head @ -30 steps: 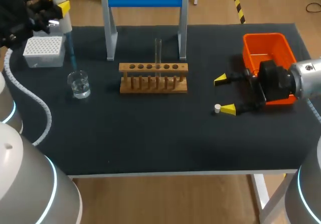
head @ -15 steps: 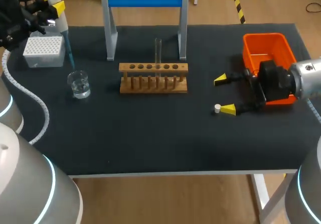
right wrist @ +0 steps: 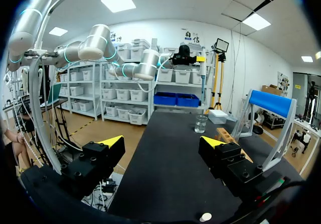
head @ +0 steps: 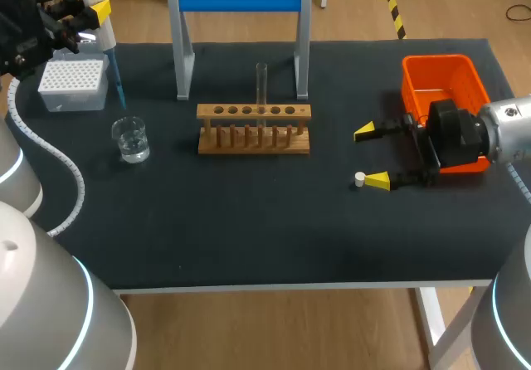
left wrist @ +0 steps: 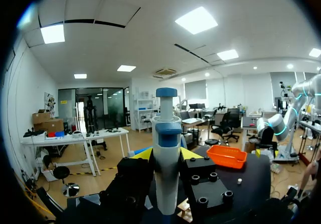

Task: Invert the test tube, pick up the pipette, mount the tip to pipette, aspirate from beaker and dispense into the tube, eject the tip, return the pipette, and cap with the stopper.

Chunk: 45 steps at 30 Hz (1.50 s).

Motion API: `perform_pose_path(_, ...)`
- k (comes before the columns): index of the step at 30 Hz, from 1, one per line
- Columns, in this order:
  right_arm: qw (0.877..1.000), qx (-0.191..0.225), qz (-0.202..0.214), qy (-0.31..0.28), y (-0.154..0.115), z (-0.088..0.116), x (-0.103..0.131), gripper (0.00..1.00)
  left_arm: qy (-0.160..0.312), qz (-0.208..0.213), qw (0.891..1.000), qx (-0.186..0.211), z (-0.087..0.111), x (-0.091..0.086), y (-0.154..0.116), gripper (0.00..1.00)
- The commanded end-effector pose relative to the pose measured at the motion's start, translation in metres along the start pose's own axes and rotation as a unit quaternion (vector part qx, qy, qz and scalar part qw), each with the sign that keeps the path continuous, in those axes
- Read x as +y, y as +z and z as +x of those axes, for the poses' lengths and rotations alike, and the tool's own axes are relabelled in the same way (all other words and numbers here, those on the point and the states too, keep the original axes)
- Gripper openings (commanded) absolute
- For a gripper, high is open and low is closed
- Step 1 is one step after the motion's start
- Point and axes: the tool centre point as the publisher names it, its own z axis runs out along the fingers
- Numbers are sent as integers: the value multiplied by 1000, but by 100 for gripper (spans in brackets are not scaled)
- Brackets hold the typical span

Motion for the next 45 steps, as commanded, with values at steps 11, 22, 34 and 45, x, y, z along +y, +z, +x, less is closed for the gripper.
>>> perform_pose_path(11, 1000, 0, 1, 0, -1, 1, 1, 100, 1, 1, 1000, 0, 0, 0, 1, 0)
perform_pose_path(22, 999, -17, 24, 19, 34, 0, 8, 100, 1, 1, 1000, 0, 0, 0, 1, 0)
perform_pose_path(34, 997, 8, 76, 24, 137, 1, 24, 100, 1, 1, 1000, 0, 0, 0, 1, 0)
perform_pose_path(45, 994, -20, 107, 29, 213, -7, 31, 100, 1, 1, 1000, 0, 0, 0, 1, 0)
